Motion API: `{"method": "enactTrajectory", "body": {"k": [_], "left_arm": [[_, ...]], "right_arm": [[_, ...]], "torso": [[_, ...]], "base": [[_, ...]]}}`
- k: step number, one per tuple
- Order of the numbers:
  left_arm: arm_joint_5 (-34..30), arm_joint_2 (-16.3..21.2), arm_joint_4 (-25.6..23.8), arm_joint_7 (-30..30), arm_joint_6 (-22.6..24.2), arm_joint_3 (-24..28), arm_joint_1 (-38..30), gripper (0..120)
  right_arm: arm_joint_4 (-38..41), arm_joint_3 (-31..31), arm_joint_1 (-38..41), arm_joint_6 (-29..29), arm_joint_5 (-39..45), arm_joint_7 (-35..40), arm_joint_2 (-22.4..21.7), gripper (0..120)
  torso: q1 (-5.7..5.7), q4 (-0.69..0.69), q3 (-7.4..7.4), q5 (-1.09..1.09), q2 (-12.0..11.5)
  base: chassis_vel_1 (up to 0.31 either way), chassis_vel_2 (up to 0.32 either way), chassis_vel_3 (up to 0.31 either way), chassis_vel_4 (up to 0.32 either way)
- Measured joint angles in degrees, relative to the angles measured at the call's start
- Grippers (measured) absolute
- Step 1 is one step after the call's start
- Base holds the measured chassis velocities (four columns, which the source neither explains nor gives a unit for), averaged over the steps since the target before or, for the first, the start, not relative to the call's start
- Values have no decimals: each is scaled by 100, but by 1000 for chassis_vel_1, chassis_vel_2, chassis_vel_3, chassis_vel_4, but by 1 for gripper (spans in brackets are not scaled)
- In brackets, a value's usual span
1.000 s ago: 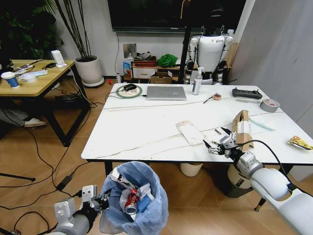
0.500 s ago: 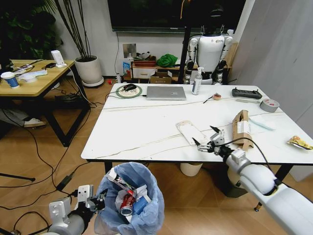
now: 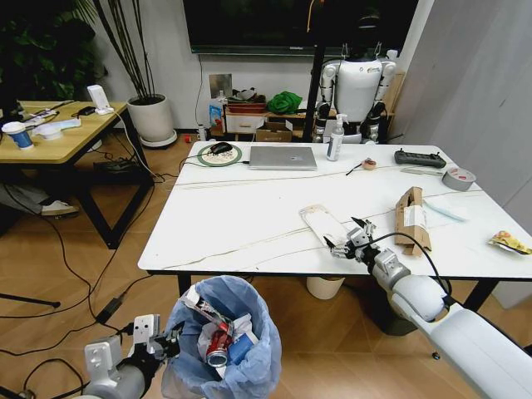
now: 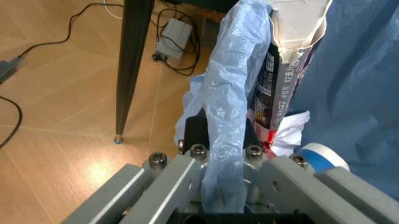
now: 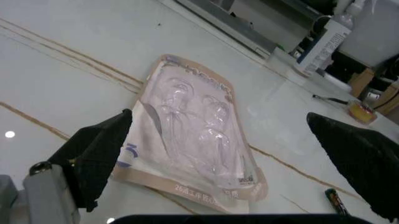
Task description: Pick up the trash bin and place the trash from the table into it.
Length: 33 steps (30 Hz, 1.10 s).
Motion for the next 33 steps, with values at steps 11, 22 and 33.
{"method": "enactTrajectory", "body": {"k": [11, 22, 33], "left_arm": [[-27, 4, -1, 2, 0, -16, -20, 0], [-68, 29, 9, 5, -1, -4, -70, 0], [-115, 28, 53, 2, -4, 9, -144, 0]], "right_arm": [[-250, -91, 177, 13, -84, -4, 99, 100], [-489, -97, 297, 117, -147, -176, 174, 89], [-518, -84, 317, 127, -130, -220, 177, 47]], "torso": [[0, 0, 0, 0, 0], [0, 0, 0, 0, 0], [0, 0, 0, 0, 0]], "base": [[0, 0, 0, 0], [0, 0, 0, 0], [0, 0, 0, 0]]}}
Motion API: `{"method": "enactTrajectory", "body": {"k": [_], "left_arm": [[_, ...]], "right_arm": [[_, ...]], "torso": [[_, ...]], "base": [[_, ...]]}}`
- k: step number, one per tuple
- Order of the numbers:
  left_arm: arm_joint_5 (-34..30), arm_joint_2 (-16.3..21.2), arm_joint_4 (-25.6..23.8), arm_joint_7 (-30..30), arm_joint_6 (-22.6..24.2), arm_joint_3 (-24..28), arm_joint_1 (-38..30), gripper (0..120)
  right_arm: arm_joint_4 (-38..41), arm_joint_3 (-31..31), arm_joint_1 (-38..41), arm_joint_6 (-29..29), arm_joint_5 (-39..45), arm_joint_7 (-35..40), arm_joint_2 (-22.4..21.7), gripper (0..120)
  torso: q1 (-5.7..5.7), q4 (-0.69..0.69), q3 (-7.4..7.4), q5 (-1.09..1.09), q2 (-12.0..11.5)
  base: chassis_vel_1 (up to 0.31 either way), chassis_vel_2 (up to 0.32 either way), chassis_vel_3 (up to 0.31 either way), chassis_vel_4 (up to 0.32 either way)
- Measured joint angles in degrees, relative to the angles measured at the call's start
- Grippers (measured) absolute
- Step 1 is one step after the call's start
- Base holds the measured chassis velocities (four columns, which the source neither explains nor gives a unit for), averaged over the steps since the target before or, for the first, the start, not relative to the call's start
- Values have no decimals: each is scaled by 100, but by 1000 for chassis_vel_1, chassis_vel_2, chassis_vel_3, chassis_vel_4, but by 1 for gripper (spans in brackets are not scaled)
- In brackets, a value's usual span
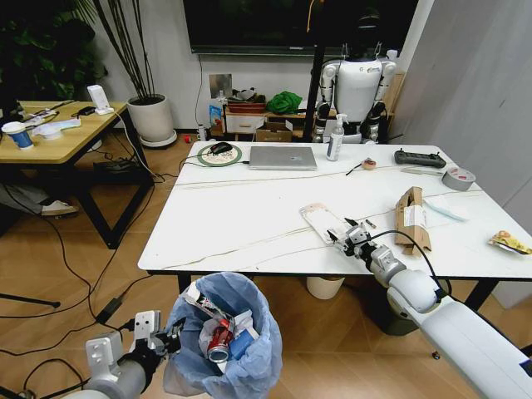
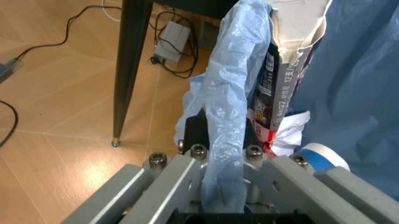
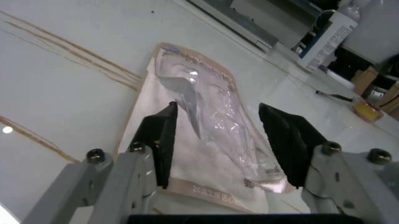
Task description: Pick up the trash bin and place the trash from the table into it.
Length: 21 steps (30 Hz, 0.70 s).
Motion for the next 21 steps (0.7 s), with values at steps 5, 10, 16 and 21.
{"method": "enactTrajectory", "body": {"k": [5, 10, 16, 21], "left_arm": [[-8, -11, 1, -2, -1, -6, 0, 0], [-8, -20, 1, -4, -2, -11, 0, 0], [-10, -25, -4, -6, -3, -25, 9, 0], [-6, -52, -8, -7, -4, 0, 3, 0]], "right_arm": [[-30, 14, 6, 13, 22, -60, -4, 31], [-56, 21, -30, 34, 27, -100, 9, 14], [-79, 27, -66, 66, 22, -129, 33, 0], [-64, 31, -68, 115, 40, -133, 37, 0]], "torso": [[0, 0, 0, 0, 0], [0, 0, 0, 0, 0], [0, 0, 0, 0, 0], [0, 0, 0, 0, 0]], "base": [[0, 0, 0, 0], [0, 0, 0, 0], [0, 0, 0, 0], [0, 0, 0, 0]]}}
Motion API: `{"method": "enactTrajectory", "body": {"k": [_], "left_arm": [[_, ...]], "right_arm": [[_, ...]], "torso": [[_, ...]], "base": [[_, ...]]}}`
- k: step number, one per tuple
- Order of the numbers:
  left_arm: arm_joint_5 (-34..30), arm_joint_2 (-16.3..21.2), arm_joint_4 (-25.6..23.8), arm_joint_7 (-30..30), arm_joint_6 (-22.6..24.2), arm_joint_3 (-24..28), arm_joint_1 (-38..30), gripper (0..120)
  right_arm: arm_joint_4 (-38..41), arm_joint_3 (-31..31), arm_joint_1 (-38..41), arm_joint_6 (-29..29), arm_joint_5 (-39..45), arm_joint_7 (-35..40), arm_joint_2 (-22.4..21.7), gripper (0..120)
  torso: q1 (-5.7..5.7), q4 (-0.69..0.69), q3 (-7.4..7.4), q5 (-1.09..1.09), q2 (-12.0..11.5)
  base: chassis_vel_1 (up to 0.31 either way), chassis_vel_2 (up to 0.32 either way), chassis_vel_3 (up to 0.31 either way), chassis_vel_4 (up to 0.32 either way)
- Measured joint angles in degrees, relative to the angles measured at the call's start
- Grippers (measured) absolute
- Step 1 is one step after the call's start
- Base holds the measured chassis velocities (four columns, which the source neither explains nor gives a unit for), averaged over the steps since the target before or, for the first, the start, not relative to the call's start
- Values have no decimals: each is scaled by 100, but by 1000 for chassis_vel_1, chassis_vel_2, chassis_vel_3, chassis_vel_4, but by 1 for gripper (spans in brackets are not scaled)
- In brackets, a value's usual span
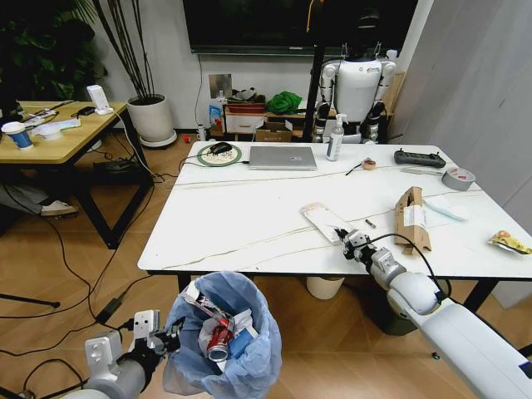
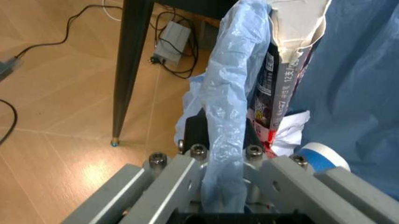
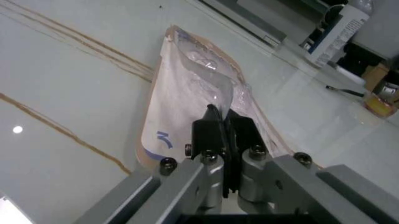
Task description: Pick up the trash bin and place the trash from the table into it.
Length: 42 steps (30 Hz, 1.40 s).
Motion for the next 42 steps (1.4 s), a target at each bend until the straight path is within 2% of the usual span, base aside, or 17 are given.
{"method": "enactTrajectory", "body": {"k": [6, 11, 13, 19, 20, 22, 24, 29, 32, 36, 42], "left_arm": [[-42, 86, -23, 1, -1, 73, -37, 0], [-149, 288, 26, 36, -2, 198, -145, 0], [-247, 427, 63, 57, -4, 268, -290, 0], [-371, 558, 104, 88, -8, 334, -533, 0], [-381, 567, 106, 93, -9, 337, -550, 0], [-452, 602, 135, 113, -14, 356, -708, 0], [-464, 591, 153, 114, -14, 370, -761, 0], [-456, 539, 161, 130, -15, 388, -767, 0], [-416, 436, 167, 152, -13, 411, -750, 0], [-409, 399, 167, 192, -8, 427, -794, 0], [-435, 414, 187, 283, -8, 502, -944, 0]], "right_arm": [[313, 208, -111, 142, 396, -7, -129, 0], [785, 567, -377, 407, 1034, 3, -475, 0], [1148, 779, -582, 573, 1361, 19, -755, 0], [1736, 890, -783, 1027, 1805, 1, -1108, 0], [1791, 888, -794, 1062, 1836, -2, -1135, 0], [2459, 749, -975, 1404, 2192, -229, -1573, 0], [2905, 639, -1062, 1486, 2446, -467, -1754, 0], [3397, 504, -1159, 1601, 2749, -776, -1911, 0], [3772, 441, -1375, 1824, 3245, -1323, -2202, 0], [3988, 335, -1401, 1906, 3501, -1731, -2326, 0], [4022, -30, -1387, 1865, 3423, -1967, -2141, 0]], "torso": [[0, 1, 0, 1, 0], [0, 1, -1, 2, 0], [0, -2, 0, -4, 0], [0, -3, 0, -1, 0], [0, -2, 0, -2, 0], [0, 0, 0, -1, 0], [0, -1, 0, 0, 0], [0, 0, 0, 0, 0], [0, 0, 0, -1, 0], [0, 0, 0, -1, 0], [0, 0, 0, 0, 0]], "base": [[0, 0, 0, 0], [0, 0, 0, 0], [0, 0, 0, 0], [0, 0, 0, 0], [0, 0, 0, 0], [0, 0, 0, 0], [0, 0, 0, 0], [0, 0, 0, 0], [0, 0, 0, 0], [0, 0, 0, 0], [0, 0, 0, 0]]}}
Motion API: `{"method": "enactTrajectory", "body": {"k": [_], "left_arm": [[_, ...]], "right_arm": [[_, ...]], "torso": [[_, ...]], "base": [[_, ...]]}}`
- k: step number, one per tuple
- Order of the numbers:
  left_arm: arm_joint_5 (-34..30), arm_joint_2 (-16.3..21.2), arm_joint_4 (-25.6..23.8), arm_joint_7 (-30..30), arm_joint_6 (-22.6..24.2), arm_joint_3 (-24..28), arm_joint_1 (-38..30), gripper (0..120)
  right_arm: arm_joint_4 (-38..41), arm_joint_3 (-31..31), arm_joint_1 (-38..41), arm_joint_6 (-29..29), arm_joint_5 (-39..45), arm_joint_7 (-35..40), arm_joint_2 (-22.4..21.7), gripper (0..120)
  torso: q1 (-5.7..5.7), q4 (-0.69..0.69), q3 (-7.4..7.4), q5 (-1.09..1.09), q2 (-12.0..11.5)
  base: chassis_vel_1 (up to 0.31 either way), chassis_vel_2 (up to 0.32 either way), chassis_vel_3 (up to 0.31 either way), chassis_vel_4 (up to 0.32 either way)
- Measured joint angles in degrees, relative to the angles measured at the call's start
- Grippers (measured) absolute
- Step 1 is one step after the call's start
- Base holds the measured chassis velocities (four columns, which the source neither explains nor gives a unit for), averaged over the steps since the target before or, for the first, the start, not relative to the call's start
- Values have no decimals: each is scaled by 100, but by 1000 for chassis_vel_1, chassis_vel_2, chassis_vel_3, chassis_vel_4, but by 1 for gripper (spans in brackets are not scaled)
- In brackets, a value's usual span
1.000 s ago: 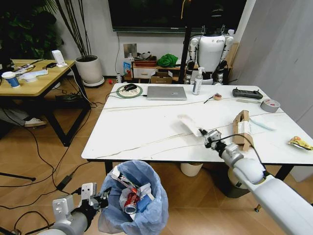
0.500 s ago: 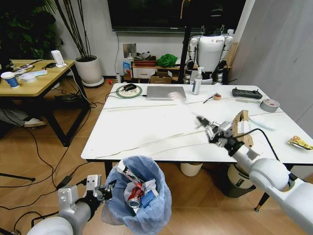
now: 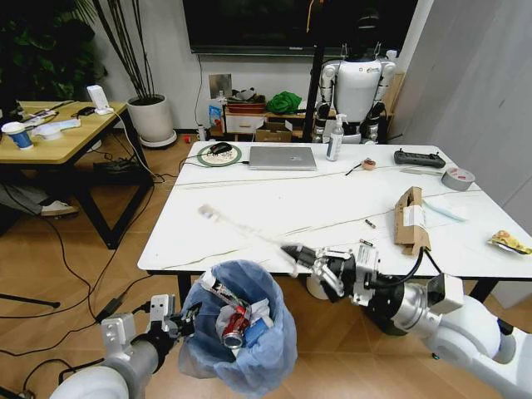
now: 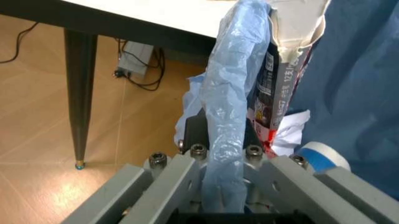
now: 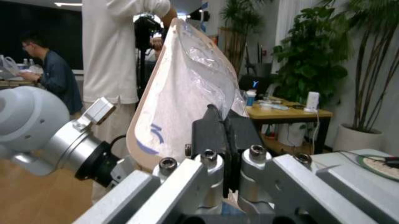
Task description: Pick up the trash bin and place the trash from the table into it.
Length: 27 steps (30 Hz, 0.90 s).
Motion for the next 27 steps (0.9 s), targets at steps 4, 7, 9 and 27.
{"method": "enactTrajectory", "body": {"k": [4, 7, 9, 27], "left_arm": [[-116, 103, 14, 44, 0, 85, -159, 0], [-247, 181, 67, 53, -1, 282, -442, 0], [-306, 197, 120, 53, -1, 391, -598, 0], [-526, 211, 223, -26, 22, 753, -1084, 0]], "right_arm": [[-132, -183, 17, -5, -90, -25, 131, 0], [-192, -409, 196, -47, -85, 31, 232, 0], [-220, -552, 326, -81, -68, 71, 277, 0], [-575, -805, 301, -90, -178, 146, 428, 0]], "torso": [[0, 0, 0, 1, 0], [0, -2, 0, -1, 0], [1, -1, 0, -1, 0], [1, -1, 0, -1, -2]], "base": [[0, 0, 0, 0], [0, 0, 0, 0], [0, 0, 0, 0], [0, 0, 0, 0]]}}
